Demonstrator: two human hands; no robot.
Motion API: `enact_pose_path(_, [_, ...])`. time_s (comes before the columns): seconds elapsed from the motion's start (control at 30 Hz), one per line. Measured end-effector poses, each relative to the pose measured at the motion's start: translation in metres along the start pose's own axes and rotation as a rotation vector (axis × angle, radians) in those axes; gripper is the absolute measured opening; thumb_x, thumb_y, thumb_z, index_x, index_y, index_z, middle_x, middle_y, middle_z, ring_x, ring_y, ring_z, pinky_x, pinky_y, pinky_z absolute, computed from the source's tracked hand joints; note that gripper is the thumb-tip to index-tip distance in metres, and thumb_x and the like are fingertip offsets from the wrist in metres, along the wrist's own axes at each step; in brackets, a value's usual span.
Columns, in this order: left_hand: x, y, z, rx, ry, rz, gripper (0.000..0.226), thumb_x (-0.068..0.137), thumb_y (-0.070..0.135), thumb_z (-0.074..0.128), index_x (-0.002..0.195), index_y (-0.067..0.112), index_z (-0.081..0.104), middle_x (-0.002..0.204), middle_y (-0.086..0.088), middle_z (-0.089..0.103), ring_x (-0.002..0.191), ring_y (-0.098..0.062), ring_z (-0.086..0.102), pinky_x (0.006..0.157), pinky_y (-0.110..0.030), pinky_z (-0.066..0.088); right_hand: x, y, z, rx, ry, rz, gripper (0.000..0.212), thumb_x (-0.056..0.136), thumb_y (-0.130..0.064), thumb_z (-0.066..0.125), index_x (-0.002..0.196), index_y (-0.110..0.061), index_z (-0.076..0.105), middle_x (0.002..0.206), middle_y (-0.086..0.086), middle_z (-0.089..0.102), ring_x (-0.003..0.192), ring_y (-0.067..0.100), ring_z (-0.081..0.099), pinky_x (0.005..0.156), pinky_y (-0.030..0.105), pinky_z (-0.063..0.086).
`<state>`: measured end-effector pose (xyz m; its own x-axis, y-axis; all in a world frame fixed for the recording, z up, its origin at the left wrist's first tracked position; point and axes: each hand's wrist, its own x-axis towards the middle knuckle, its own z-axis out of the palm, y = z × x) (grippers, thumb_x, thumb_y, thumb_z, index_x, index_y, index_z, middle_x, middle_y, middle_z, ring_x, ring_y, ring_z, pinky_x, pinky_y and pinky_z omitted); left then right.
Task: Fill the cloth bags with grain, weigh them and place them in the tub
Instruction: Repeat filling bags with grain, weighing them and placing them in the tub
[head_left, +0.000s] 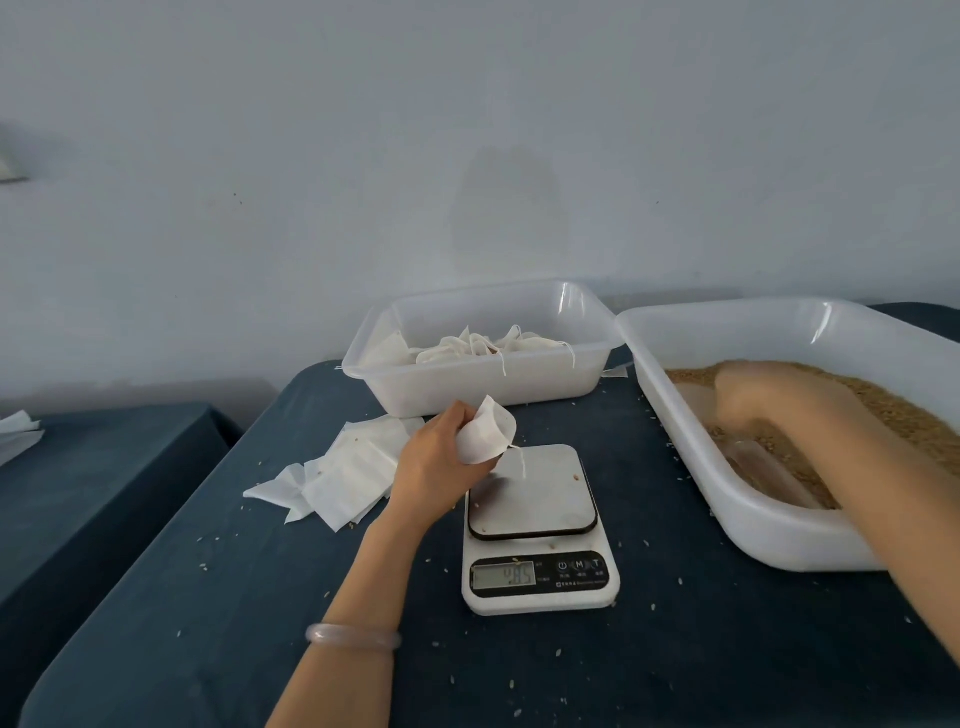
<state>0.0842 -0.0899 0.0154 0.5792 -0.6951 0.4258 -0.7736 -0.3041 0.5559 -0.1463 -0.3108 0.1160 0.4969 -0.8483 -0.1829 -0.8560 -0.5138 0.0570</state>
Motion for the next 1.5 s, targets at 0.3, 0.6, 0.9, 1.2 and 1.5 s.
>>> enact_pose_path(0.3, [-0.002, -0.004, 0.0, -0.006, -0.032, -0.024, 0.032, 0.077, 0.046, 0.072, 0.095, 0.042, 0.046, 0.089, 0.016, 0.062, 0.083, -0.012, 0.056, 0.064, -0.028, 0.039, 0.019, 0.013, 0.022, 0.109, -0.242, 0.008, 0.019, 0.1, -0.021, 0.047, 0.102, -0.004, 0.054, 0.085, 0.008, 0.06, 0.065, 0.018, 0.056, 0.052, 0.023, 0.045])
enact_pose_path(0.6, [-0.001, -0.006, -0.001, -0.007, -0.039, -0.012, 0.034, 0.077, 0.047, 0.074, 0.096, 0.044, 0.046, 0.089, 0.019, 0.061, 0.082, -0.007, 0.055, 0.063, -0.024, 0.04, 0.037, 0.008, 0.014, 0.519, -0.124, 0.134, 0.034, 0.098, -0.005, 0.05, 0.13, 0.003, 0.045, 0.101, 0.02, 0.06, 0.071, 0.028, 0.069, 0.051, 0.031, 0.056])
enact_pose_path(0.9, [-0.004, -0.01, -0.003, 0.001, -0.023, 0.011, 0.035, 0.078, 0.043, 0.076, 0.096, 0.044, 0.046, 0.082, 0.025, 0.057, 0.081, -0.005, 0.054, 0.062, -0.02, 0.041, 0.041, 0.029, 0.034, 0.213, 0.017, 0.325, 0.079, 0.099, -0.007, 0.042, 0.151, -0.005, -0.017, 0.159, 0.026, -0.004, 0.141, 0.039, 0.027, 0.108, 0.036, 0.037])
enact_pose_path(1.2, [-0.003, -0.008, -0.004, -0.007, -0.024, 0.021, 0.032, 0.077, 0.043, 0.075, 0.092, 0.045, 0.047, 0.081, 0.023, 0.06, 0.082, 0.008, 0.054, 0.058, -0.014, 0.035, 0.05, 0.009, 0.031, 0.515, -0.097, 0.113, 0.061, 0.096, 0.005, 0.037, 0.153, -0.008, 0.021, 0.138, 0.024, 0.042, 0.098, 0.032, 0.058, 0.073, 0.037, 0.053])
enact_pose_path(1.5, [-0.004, -0.006, -0.004, -0.004, -0.031, 0.021, 0.032, 0.077, 0.044, 0.074, 0.092, 0.045, 0.046, 0.082, 0.022, 0.06, 0.082, 0.008, 0.054, 0.057, -0.013, 0.034, 0.038, 0.015, 0.034, 0.468, -0.168, -0.002, 0.057, 0.101, -0.006, 0.036, 0.154, -0.018, 0.022, 0.148, 0.012, 0.041, 0.084, 0.026, 0.066, 0.075, 0.038, 0.051])
